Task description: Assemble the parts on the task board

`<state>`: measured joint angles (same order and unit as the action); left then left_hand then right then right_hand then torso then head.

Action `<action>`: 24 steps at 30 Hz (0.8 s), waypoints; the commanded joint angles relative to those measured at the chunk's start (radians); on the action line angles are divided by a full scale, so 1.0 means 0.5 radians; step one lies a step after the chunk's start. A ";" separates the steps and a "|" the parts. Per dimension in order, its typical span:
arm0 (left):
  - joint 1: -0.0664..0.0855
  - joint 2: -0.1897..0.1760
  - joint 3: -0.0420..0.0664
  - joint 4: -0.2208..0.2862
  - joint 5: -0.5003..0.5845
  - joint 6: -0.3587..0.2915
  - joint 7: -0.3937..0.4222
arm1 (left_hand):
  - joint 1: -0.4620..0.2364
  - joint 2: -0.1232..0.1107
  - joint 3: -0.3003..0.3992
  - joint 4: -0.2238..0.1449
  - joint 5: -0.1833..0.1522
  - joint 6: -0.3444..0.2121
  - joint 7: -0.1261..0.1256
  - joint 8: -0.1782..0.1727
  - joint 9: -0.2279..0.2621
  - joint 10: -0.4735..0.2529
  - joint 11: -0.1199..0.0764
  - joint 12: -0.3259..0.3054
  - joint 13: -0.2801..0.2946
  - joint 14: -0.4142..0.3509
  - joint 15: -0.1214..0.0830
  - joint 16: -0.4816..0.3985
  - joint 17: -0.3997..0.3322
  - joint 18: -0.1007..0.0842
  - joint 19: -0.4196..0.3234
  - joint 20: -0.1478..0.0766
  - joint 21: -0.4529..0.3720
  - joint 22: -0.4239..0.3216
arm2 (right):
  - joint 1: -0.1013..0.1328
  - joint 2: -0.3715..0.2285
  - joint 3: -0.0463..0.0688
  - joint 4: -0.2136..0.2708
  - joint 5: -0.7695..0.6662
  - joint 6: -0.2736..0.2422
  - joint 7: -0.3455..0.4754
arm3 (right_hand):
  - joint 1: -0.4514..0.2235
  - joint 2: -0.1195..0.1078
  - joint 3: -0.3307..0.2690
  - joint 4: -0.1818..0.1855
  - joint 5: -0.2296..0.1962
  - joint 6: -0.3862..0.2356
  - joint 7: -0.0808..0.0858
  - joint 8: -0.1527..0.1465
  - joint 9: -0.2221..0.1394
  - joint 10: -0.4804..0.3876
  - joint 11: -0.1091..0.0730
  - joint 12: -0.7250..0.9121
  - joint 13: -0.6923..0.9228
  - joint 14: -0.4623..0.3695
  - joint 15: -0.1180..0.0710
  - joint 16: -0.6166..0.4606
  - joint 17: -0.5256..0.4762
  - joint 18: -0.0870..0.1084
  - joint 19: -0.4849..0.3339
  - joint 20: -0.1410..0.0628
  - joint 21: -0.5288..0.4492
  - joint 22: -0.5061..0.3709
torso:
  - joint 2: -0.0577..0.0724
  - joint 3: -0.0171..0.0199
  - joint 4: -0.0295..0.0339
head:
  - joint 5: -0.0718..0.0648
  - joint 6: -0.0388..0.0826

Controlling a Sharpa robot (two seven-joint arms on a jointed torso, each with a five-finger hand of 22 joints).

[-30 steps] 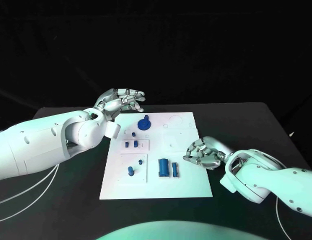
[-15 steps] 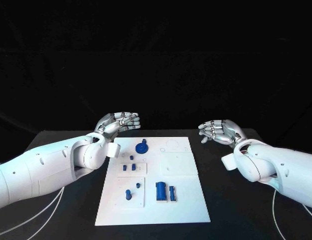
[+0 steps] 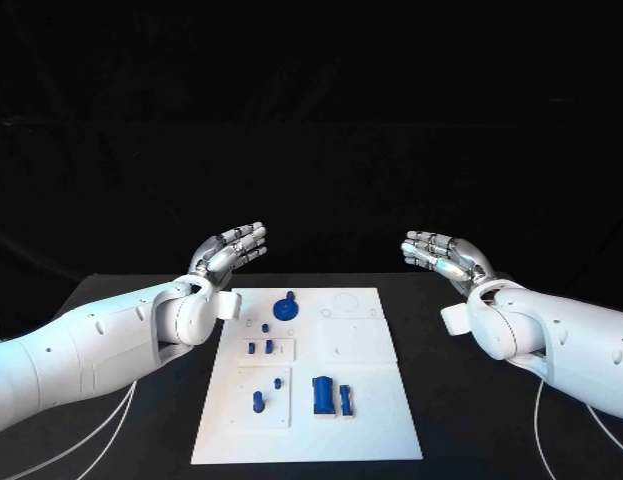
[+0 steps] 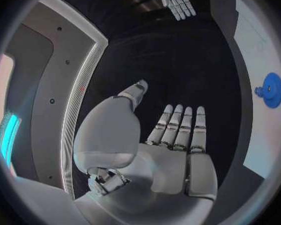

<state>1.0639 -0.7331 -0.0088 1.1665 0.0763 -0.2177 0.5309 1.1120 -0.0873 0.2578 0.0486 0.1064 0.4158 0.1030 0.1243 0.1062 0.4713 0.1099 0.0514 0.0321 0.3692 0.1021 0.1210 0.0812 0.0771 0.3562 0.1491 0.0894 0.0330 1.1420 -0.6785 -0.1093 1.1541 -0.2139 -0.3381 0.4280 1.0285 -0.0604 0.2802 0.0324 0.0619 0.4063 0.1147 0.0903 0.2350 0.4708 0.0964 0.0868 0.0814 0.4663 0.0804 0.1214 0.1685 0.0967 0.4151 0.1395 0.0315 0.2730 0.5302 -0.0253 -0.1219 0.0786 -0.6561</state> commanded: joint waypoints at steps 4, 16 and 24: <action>-0.004 -0.012 0.004 0.127 -0.029 -0.180 -0.002 | -2.224 0.175 -0.516 -0.097 -0.213 -0.832 -0.206 -0.249 -0.212 -0.943 -0.220 -0.103 -0.064 -0.738 -0.204 -0.242 -0.162 -0.154 -0.712 -0.298 -0.179 -0.066 | -0.037 -0.037 0.042 0.165 0.088 -0.187 0.040 | -2.057 0.121 -0.560 -0.065 -0.124 -0.813 -0.229 -0.181 -0.470 -0.942 -0.193 -0.174 -0.163 -0.933 -0.161 -0.243 -0.337 -0.193 -0.830 -0.279 -0.063 -0.546 | 0.011 0.0185 0.090 | -0.058 0.041; -0.021 -0.071 0.014 0.620 -0.118 -0.851 -0.016 | -2.224 0.175 -0.516 -0.097 -0.213 -0.832 -0.206 -0.249 -0.212 -0.943 -0.220 -0.103 -0.064 -0.738 -0.204 -0.242 -0.162 -0.154 -0.712 -0.298 -0.179 -0.066 | -0.161 -0.177 0.191 0.727 0.375 -0.758 0.161 | -2.057 0.121 -0.560 -0.065 -0.124 -0.813 -0.229 -0.181 -0.470 -0.942 -0.193 -0.174 -0.163 -0.933 -0.161 -0.243 -0.337 -0.193 -0.830 -0.279 -0.063 -0.546 | 0.028 0.0506 0.244 | -0.157 0.112; -0.027 -0.092 0.017 0.796 -0.150 -1.090 -0.022 | -2.224 0.175 -0.516 -0.097 -0.213 -0.832 -0.206 -0.249 -0.212 -0.943 -0.220 -0.103 -0.064 -0.738 -0.204 -0.242 -0.162 -0.154 -0.712 -0.298 -0.179 -0.066 | -0.184 -0.203 0.219 0.832 0.428 -0.864 0.184 | -2.057 0.121 -0.560 -0.065 -0.124 -0.813 -0.229 -0.181 -0.470 -0.942 -0.193 -0.174 -0.163 -0.933 -0.161 -0.243 -0.337 -0.193 -0.830 -0.279 -0.063 -0.546 | 0.028 0.0506 0.244 | -0.157 0.112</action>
<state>1.0508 -0.7789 -0.0013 1.5561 0.0297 -0.6651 0.5178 0.0072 -0.0001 0.0040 -0.0001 0.0034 0.0053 0.0001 0.0034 0.0016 0.0038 0.0002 0.0066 0.0013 0.0037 0.0002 0.0067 0.0018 0.0065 0.0035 0.0002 0.0035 0.0016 1.0508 -0.7793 -0.0010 1.5676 -0.0312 -0.7135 0.4896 0.0078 -0.0002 0.0042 0.0001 0.0052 0.0035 0.0000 0.0032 0.0015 0.0053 0.0000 0.0035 0.0012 0.0050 -0.0002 0.0035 0.0014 0.0138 0.0045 0.0002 0.0048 0.0017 0.5439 -0.0005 -0.0025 0.0003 -0.6002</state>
